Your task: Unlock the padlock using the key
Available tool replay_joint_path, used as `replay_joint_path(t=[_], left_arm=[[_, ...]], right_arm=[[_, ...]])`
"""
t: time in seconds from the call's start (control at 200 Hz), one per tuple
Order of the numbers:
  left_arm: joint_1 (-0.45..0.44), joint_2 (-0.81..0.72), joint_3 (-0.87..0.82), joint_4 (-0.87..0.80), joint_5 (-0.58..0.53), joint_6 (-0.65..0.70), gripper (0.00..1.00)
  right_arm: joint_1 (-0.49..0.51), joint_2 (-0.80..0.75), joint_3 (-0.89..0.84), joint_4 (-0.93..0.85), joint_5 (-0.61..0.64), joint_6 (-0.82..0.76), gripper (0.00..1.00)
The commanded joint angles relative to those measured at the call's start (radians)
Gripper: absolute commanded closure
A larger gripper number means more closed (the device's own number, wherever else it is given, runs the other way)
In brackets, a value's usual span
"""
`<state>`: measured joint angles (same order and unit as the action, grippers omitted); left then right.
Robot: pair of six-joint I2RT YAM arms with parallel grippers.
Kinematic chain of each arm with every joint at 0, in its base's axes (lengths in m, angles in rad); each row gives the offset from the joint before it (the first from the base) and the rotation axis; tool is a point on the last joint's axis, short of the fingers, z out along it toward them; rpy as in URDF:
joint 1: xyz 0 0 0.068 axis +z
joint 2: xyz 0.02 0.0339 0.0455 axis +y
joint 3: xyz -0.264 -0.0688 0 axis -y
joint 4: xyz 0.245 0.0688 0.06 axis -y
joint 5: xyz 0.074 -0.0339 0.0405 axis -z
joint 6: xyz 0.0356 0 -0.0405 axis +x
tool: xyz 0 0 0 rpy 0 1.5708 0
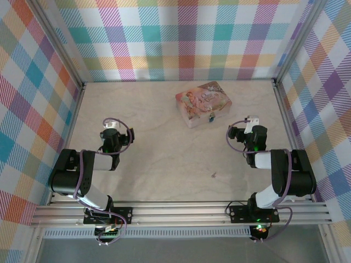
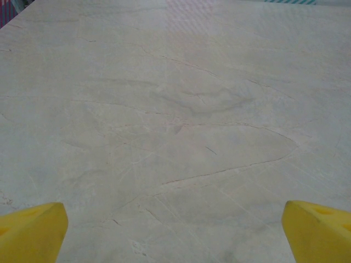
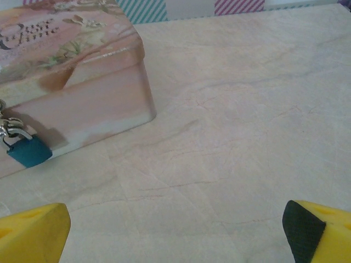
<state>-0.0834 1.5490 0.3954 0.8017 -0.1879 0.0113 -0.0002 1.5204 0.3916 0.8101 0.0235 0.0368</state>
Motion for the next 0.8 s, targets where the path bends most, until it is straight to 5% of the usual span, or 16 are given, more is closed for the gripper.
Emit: replay_joint_path(t=[0.0,0.17,0.425,0.795], left_arm=[[0.008,-0.11,0.019,-0.083,-0.02,-0.018,0.0],[0.006,-0.305,0.052,-0.266,-0.029,-0.069,0.0],[0.005,-0.408,0.272,-0.698,0.139,-0.272,0.0],[-0.053,-0.416,0.315,-0.791,0.384,-0.613,0.0]], right_arm=[[0.003,-0.081,0.029,-0.078,0.041,0.011,0.0],[0.004,-0.214,0.078,-0.3,0.031,0.035,0.0],[0.005,-0.369,0.312,-0.829,-0.095,0.151,0.0],[0.03,-0.523,0.41,-1.186,-0.208,0.366,0.05]])
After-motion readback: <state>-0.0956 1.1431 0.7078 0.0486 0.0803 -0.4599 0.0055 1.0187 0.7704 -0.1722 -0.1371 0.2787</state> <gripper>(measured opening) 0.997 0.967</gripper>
